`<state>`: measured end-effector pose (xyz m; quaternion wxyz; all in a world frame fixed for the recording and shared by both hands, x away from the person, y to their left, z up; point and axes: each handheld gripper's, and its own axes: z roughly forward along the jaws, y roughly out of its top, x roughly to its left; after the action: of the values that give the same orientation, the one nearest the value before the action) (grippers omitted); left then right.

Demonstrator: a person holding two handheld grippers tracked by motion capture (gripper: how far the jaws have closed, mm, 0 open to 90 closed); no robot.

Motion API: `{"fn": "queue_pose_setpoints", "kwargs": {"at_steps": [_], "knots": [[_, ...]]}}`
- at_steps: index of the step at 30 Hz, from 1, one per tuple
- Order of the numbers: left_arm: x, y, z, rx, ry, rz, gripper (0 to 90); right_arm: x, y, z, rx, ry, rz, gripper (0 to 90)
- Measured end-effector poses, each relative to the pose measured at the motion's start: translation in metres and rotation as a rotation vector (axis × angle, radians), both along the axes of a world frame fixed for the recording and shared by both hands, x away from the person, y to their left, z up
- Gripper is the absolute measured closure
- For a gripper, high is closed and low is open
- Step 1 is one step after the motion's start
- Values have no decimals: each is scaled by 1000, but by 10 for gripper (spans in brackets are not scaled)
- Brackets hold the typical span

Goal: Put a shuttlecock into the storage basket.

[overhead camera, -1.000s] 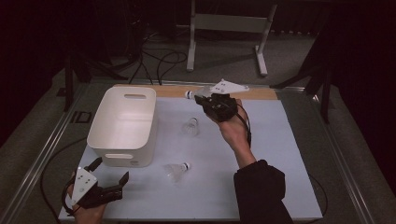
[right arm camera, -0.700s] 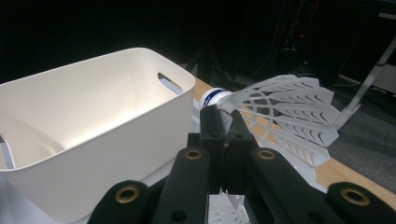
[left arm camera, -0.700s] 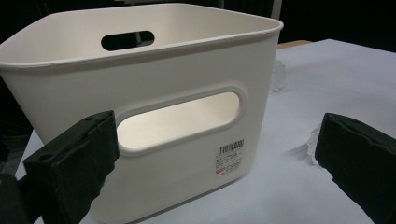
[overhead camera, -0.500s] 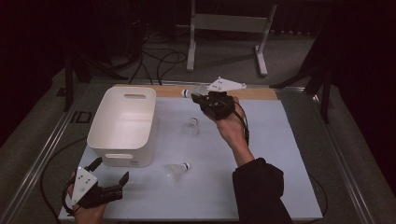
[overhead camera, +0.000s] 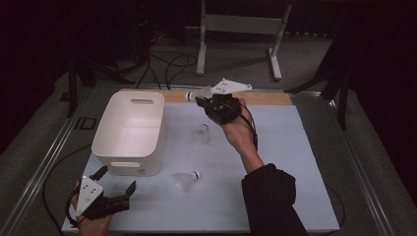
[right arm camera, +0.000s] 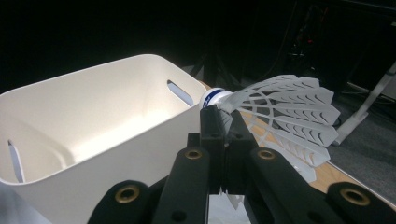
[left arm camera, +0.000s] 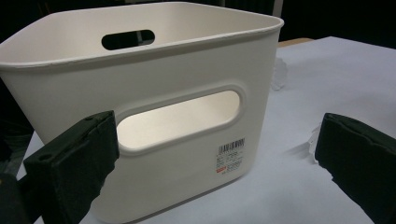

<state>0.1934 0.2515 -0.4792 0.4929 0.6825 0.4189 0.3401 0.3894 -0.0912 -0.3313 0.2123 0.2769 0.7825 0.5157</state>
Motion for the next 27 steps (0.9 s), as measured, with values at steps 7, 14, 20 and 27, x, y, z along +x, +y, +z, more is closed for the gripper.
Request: {"fn": "queue_pose_setpoints", "kwargs": {"at_steps": [7,14,20,27], "knots": [[0,0,0,-7,1,-4,3,1,8,1,-11,-8,22,892],[0,0,0,-6,1,-3,3,1,13,3,-7,2,27,892],[0,0,0,-6,0,-3,3,1,17,5,1,2,34,892],[0,0,0,-6,0,-3,3,2,22,5,13,4,51,892]]}}
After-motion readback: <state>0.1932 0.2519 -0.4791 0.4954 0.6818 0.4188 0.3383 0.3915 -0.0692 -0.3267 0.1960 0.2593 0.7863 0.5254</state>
